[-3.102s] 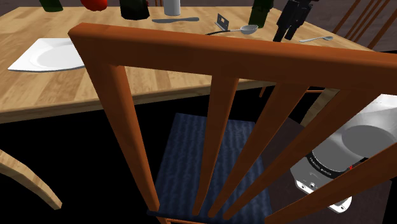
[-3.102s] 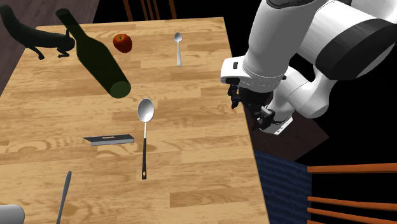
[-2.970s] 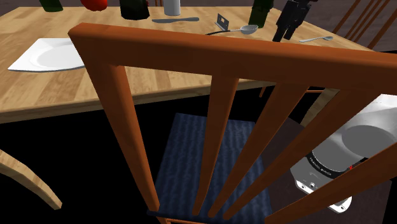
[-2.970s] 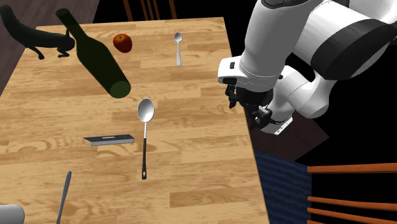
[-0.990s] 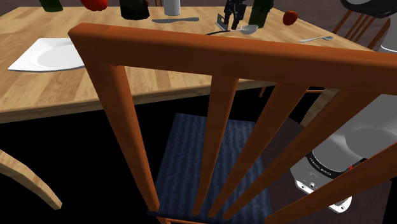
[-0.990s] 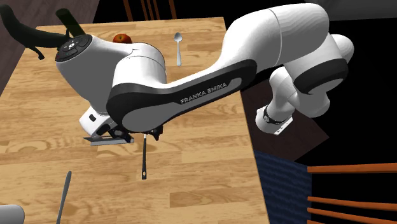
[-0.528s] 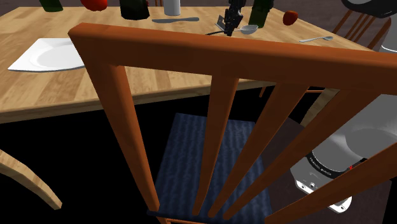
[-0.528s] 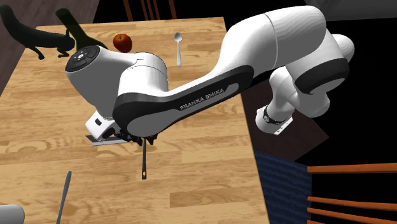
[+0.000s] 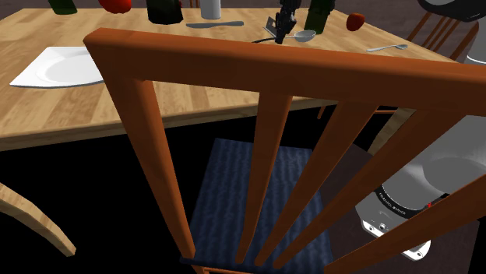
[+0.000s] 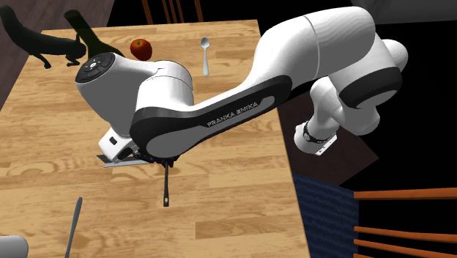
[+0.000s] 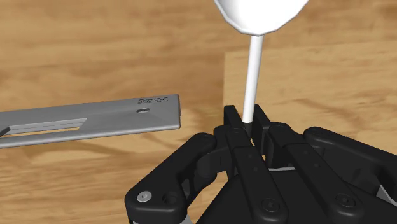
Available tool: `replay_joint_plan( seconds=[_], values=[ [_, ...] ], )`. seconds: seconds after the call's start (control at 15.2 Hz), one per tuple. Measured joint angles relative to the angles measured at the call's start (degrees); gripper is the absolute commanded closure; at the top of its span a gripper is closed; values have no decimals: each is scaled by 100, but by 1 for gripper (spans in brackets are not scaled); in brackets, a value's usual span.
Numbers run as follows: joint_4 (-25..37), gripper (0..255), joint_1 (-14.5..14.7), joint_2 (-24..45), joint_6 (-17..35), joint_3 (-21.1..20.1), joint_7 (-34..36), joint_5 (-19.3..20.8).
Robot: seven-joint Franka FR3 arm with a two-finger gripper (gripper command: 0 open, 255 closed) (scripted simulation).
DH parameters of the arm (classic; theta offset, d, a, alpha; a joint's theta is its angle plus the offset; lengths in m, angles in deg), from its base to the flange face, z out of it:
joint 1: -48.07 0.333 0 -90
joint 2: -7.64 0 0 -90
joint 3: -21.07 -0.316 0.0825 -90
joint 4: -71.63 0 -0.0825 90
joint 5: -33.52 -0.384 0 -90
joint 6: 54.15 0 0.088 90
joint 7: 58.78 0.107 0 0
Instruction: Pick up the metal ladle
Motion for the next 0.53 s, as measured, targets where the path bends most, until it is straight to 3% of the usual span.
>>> replay_joint_plan(
  seconds=[0.53],
  values=[
    [608, 255, -61, 50, -553, 14, 94, -4]
  ],
)
